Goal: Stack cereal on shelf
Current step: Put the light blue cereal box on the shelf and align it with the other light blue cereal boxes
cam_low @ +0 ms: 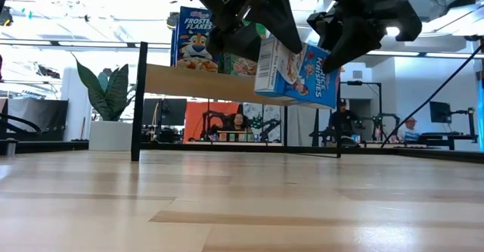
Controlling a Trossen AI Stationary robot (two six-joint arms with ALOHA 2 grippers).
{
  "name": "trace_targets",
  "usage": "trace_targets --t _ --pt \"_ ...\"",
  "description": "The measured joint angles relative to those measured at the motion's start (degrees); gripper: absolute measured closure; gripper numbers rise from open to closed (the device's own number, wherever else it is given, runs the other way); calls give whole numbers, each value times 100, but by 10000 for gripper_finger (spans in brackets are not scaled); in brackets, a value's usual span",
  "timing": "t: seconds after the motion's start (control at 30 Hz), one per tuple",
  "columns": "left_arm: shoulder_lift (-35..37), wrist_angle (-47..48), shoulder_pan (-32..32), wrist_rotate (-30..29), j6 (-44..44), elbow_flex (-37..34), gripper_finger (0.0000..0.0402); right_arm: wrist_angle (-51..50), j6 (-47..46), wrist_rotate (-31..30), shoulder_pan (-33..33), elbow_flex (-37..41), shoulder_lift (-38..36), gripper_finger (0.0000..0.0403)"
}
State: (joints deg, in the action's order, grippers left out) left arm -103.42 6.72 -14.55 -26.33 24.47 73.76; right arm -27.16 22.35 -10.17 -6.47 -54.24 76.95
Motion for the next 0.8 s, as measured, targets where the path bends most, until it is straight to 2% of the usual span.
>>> trace_targets --t 0.2,0.37,0.57,0.67,0.8 --pt "0 -2 -2 29 19 0 219 13 -10 -4 -35 1 0 243" --pt "7 -5 -4 50 159 2 224 10 -328 -2 -67 1 -15 214" --pt "7 -52 -77 -5 356 7 224 -395 -1043 -7 -110 -262 -456 153" --pt "45 -166 -238 -314 300 7 231 -839 -1373 92 -110 -376 -981 129" --pt "154 -596 -492 -1173 16 2 234 -870 -2222 535 -129 -355 -1953 116"
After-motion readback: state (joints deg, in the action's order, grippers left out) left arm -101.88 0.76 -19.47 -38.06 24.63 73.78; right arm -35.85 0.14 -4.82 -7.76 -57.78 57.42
